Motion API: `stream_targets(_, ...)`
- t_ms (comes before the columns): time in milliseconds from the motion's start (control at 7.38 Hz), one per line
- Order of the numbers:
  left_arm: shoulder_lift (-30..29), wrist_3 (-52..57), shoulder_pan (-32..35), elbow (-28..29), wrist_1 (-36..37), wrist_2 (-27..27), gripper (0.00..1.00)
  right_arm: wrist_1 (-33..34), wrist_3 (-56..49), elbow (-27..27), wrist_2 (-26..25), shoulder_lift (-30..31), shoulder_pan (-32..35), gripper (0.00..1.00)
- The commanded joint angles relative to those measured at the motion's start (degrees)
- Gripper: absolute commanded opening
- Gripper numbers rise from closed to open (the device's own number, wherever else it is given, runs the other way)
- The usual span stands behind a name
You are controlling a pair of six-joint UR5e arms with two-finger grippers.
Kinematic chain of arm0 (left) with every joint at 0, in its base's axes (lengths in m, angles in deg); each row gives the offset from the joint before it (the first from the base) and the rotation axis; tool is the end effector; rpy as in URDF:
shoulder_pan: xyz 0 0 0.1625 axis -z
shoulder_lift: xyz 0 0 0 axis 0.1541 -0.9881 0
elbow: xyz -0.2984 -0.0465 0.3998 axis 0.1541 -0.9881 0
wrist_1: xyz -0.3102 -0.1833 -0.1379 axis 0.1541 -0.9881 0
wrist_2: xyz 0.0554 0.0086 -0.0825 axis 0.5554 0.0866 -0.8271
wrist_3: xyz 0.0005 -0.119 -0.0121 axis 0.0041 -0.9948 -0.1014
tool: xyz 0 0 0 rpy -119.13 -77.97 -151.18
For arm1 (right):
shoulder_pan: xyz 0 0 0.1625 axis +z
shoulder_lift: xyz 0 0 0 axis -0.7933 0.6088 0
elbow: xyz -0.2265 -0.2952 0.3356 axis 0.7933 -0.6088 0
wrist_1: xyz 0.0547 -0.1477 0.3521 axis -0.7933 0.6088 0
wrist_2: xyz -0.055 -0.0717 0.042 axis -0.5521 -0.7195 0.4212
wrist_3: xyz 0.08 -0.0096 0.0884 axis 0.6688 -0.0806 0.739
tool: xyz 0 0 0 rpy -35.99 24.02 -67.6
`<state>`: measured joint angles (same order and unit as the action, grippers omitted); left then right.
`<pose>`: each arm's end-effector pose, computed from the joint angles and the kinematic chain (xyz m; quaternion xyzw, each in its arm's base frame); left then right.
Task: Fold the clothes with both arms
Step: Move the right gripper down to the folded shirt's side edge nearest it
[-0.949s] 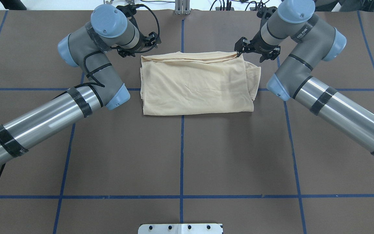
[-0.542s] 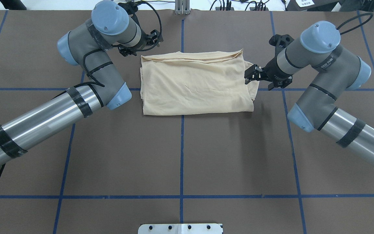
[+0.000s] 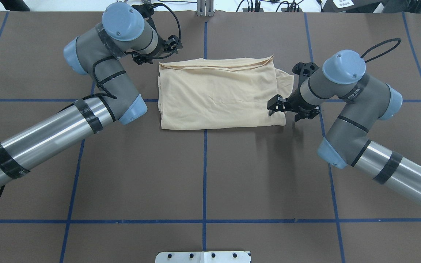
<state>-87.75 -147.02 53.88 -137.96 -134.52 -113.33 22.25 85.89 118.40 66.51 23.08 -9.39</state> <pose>0.5414 -0.6924 0.3191 0.1263 0.4601 -0.2152 0.8521 -0.4595 -0.5281 0.4951 -0.0099 -0.4629 0.0827 0.8825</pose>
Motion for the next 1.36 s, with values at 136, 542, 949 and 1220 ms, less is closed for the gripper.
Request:
stream_targets(136,0.2,0.0,0.0,0.0,0.0,0.1,0.99,-0.1,0.0,0.4,-0.1,0.1,-0.7,0.81)
stream_targets(542,0.2,0.0,0.0,-0.2,0.0,0.1,0.99,0.0,0.2,0.2,-0.3,0.1,-1.1,0.13)
stream_targets(949,0.2,0.0,0.0,-0.2,-0.1,0.2,0.99,1.5,0.2,0.4,0.3,-0.1,-1.1,0.00)
stream_targets(1220,0.2,0.0,0.0,-0.2,-0.1,0.3,0.99,2.5,1.6,1.4,3.3,0.1,-0.6,0.00)
